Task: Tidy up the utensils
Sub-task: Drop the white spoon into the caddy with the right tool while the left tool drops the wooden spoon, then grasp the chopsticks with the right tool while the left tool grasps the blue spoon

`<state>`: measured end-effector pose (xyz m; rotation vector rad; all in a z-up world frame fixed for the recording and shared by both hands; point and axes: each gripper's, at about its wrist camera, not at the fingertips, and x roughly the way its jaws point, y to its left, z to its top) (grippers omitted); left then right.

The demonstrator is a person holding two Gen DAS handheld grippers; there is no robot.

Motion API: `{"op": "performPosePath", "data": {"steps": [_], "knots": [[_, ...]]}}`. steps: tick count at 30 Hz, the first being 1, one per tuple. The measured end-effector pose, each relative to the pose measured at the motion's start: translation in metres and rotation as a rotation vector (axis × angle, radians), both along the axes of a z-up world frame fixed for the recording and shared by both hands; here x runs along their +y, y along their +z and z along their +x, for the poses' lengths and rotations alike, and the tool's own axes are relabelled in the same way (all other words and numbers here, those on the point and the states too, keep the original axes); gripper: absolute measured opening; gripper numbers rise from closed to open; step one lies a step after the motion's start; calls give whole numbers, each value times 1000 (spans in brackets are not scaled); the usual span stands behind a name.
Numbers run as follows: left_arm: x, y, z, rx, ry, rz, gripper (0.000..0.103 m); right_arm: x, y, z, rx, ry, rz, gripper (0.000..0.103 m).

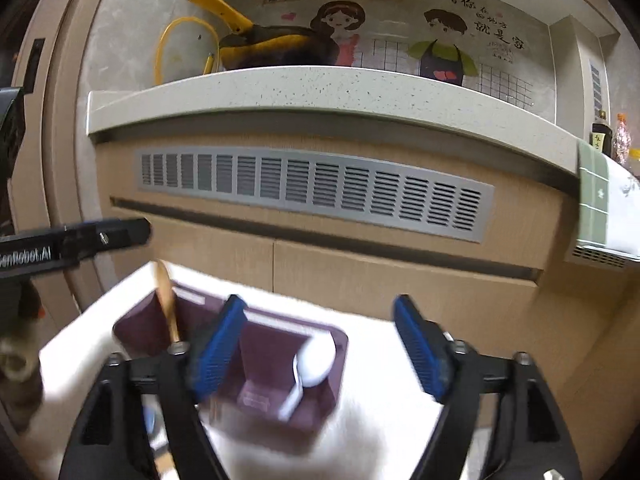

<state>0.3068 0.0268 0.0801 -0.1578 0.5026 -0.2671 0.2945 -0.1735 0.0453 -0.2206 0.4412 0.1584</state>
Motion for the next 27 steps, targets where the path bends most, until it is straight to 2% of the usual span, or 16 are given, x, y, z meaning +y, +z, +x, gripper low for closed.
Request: {"op": "performPosePath", "data": {"steps": [2,5,11,17,19,21,24,25,26,27], "knots": [[11,-4,-17,25,35,23,67,-3,-2,-17,28,-1,-19,87],[26,-16,-40,73,67,45,68,-3,-11,-38,109,20,-51,91],[46,-58,-94,185,110,106,70,12,-46,-78,224,53,-154,96],[53,-98,-130,277,136,174,72,37,-84,-86,398,74,-110,95],[57,-104,-138,290,147,175,74,47,-91,-80,444,80,-62,82],[64,-108,-141,306,153,157,80,57,-99,-66,504,65,-24,69],[70,-113,-141,326,158,139,81,67,-116,-40,594,16,29,66],[72,-116,-141,333,154,132,81,70,-122,-35,607,-1,28,59],[72,-116,-140,338,151,128,81,73,-125,-32,609,1,31,57],[72,-117,-140,343,147,125,81,74,-125,-32,603,15,38,47]]}}
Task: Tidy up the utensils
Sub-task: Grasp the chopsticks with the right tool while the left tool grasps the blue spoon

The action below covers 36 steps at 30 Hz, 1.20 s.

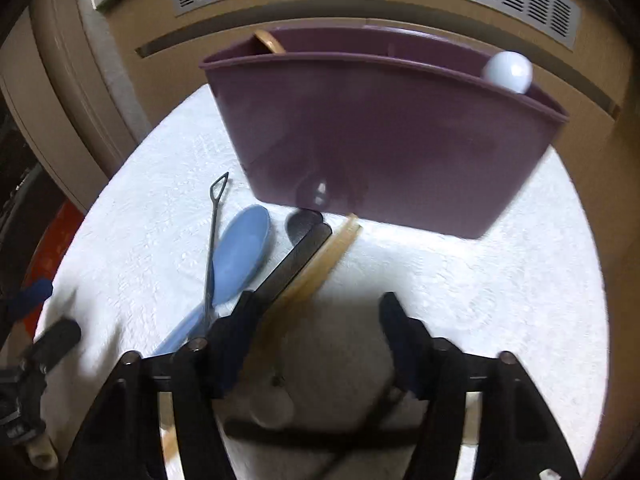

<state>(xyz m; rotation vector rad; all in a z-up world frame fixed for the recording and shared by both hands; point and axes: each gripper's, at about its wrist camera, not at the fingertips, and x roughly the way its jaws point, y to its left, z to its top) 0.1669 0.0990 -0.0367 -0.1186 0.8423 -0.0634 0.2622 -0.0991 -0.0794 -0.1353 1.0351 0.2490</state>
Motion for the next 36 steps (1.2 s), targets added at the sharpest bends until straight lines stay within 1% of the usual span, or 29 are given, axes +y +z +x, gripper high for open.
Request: {"op": "performPosePath", "data": {"steps": [1,2,4,5,7,9,12,15,16,17,18,19,21,22,24,26,28,30,31,32,33,34,36], "knots": [[0,0,1,4,-5,-3,81,3,2,-3,-4,25,-6,30],[-1,-1,2,8,-11,-7,81,6,4,-7,-6,60,-21,22],[-5,-3,5,24,-30,-21,81,4,9,-17,-7,106,-30,8],[-7,-3,7,28,-39,-27,81,0,11,-22,-10,121,-32,6],[-14,-3,10,38,-61,-42,81,-10,12,-30,-10,131,-47,5],[-23,-3,13,44,-82,-51,81,-26,11,-32,-9,111,-67,5],[-38,-1,16,42,-127,-54,81,-55,5,-31,-3,47,-106,5],[-53,6,24,26,-199,-76,81,-77,6,-32,-10,-4,-93,5],[-59,9,30,19,-235,-90,79,-81,8,-35,-22,-14,-91,9],[-66,13,38,16,-268,-94,71,-85,10,-39,-34,-21,-83,11],[-70,15,45,15,-288,-92,57,-87,12,-42,-41,-25,-71,16],[-77,17,56,21,-317,-81,54,-89,13,-44,-46,-27,-58,20],[-90,16,73,35,-354,-45,54,-93,15,-49,-67,-30,-47,45],[-97,13,84,54,-366,-6,54,-94,17,-52,-83,-31,-54,57],[-106,4,100,96,-373,46,54,-94,20,-58,-123,-30,-85,66],[-111,-5,114,141,-353,90,54,-94,23,-63,-146,-23,-118,69],[-114,-14,122,173,-339,109,54,-95,24,-65,-152,-20,-154,79],[-117,-17,123,174,-339,112,53,-95,25,-67,-175,-26,-207,83],[-120,-17,121,163,-345,111,50,-91,24,-66,-183,-27,-230,84],[-122,-18,119,156,-353,102,35,-88,23,-64,-188,-28,-247,85],[-123,-20,115,159,-362,85,36,-86,23,-63,-187,-30,-254,90],[-123,-20,110,142,-356,84,36,-85,25,-62,-188,-35,-258,95],[-118,-17,97,106,-333,77,35,-83,33,-65,-199,-40,-256,97]]}}
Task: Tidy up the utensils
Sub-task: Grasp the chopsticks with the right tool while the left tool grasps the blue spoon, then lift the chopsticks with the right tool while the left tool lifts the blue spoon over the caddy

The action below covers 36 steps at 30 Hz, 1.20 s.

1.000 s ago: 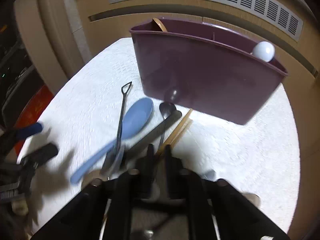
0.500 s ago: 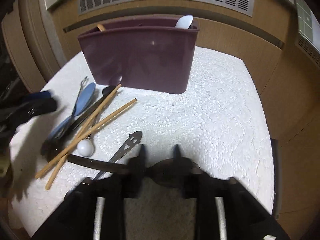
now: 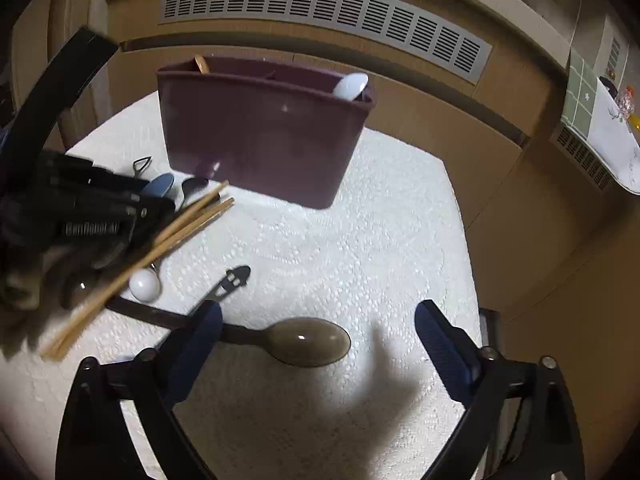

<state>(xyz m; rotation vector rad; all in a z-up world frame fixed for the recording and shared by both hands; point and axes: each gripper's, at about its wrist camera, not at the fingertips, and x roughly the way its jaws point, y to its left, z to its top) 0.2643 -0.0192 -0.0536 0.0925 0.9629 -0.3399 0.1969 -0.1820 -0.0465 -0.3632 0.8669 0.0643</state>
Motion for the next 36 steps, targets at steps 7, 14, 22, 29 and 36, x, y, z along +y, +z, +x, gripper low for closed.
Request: {"op": "performPosePath", "data": {"steps": [7,14,22,29,36], "knots": [[60,35,-53,-137,163,-156,35,12,10,26,124,38,273,41],[91,51,-70,-168,197,-276,35,40,-17,63,286,15,480,35],[95,64,-82,-195,171,-306,35,51,-20,72,294,25,480,2],[84,90,-93,-253,158,-280,35,41,9,53,219,61,418,5],[80,96,-97,-258,161,-249,35,52,-28,82,313,42,423,31]]}}
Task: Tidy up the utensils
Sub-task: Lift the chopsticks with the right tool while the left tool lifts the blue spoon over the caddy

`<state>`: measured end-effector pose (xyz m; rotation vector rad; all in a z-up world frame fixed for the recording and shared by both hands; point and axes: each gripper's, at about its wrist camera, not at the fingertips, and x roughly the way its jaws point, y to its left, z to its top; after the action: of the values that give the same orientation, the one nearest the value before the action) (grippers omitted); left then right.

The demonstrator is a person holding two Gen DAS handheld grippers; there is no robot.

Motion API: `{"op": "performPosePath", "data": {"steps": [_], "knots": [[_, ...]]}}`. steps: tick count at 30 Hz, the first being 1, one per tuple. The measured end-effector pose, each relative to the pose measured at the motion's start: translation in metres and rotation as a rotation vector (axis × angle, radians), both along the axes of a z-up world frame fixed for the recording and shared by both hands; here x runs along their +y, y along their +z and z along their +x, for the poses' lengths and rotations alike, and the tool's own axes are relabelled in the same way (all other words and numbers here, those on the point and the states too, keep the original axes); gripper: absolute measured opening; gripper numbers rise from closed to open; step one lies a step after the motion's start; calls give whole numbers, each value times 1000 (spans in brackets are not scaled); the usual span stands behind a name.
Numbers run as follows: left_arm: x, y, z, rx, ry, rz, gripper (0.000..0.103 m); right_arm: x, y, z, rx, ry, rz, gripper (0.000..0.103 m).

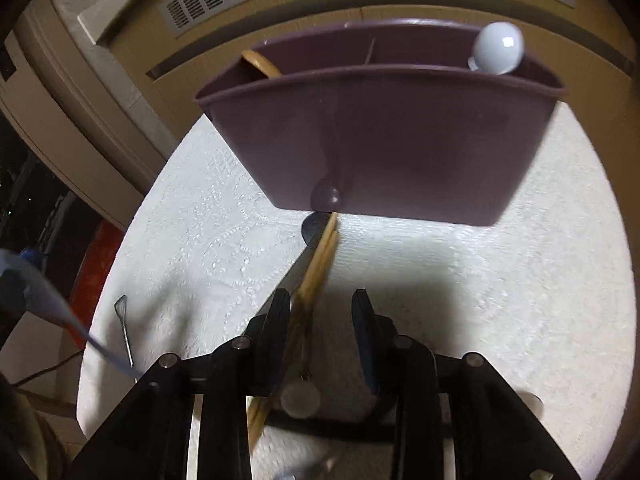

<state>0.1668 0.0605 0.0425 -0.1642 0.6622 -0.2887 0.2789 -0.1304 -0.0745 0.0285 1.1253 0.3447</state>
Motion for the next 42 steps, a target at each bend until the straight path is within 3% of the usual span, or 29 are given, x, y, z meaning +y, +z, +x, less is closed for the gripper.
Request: {"op": "performPosePath", "data": {"steps": [2,3,4,14,24,27,34,38,42], "knots": [[0,0,0,6,1,4,35,8,-9,7,8,7,-27,28],[1,-1,0,10,3,6,35,10,-8,8,3,16,-6,13],[1,-1,0,14,2,6,35,11,-7,8,4,28,-3,9],[-8,8,-8,0,-24,-4,35,-19,71,-43,-176,47,65,6],[-34,39,-15,-47,-75,15,35,-46,139,-77,-363,18,72,5],[-41,66,-3,-88,-98,25,35,-53,164,-73,-421,6,66,5],[-54,154,53,-266,-136,15,35,-61,270,-44,-676,-17,27,5],[-61,163,94,-299,-135,12,35,-58,289,-19,-732,-31,-18,5],[-66,142,131,-243,-145,-3,35,-60,277,10,-711,-39,-47,5]]}}
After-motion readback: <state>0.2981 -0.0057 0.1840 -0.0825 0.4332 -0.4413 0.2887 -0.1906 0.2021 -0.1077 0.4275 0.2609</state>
